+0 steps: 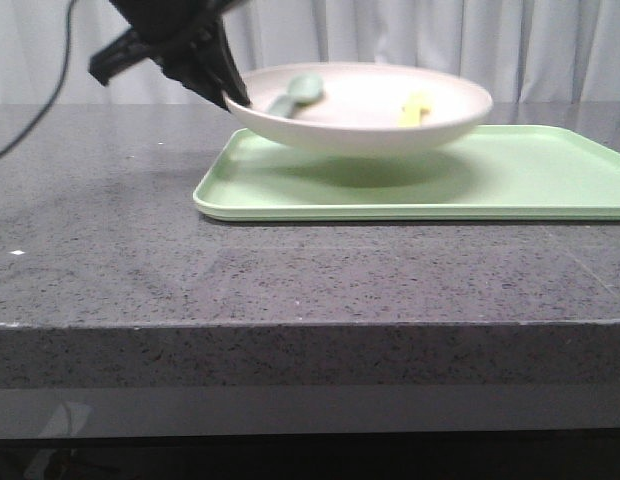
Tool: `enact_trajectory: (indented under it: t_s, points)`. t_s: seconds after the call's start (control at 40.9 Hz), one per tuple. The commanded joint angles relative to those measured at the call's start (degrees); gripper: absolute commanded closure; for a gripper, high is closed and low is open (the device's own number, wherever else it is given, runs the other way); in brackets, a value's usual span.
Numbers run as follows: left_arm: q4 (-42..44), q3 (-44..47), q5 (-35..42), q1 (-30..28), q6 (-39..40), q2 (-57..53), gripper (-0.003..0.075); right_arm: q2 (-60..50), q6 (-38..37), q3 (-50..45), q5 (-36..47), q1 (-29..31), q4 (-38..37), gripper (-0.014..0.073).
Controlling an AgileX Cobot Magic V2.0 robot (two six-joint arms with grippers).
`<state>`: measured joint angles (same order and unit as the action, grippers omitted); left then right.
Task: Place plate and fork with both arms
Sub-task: 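Lift the plate with the left gripper and carry it over the tray, then lower the plate onto the tray, open the left gripper, withdraw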
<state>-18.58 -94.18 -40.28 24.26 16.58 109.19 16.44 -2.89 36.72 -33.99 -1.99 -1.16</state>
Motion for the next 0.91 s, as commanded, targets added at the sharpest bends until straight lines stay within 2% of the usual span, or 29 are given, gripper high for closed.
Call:
enact_trajectory:
  t_s: [0.0,0.147,0.783,0.881]
  points:
    - [3.1,-3.0,6.1,2.5,8.0,-1.8,0.0741,1.1,0.2,1.7,4.4,0.4,-0.8,0.0093]
    - [9.2,-3.9,8.1,4.5,17.1,-0.3,0.0741,1.1,0.2,1.7,4.4,0.4,-0.8,0.0093]
    - [9.2,-4.0,5.9,5.1,17.4,1.2,0.0738,1.1,0.2,1.7,4.4,0.4,-0.8,0.0093]
    - [9.2,-4.0,5.9,5.1,17.4,1.2,0.0705,1.1,0.2,1.7,4.4,0.4,-0.8,0.0093]
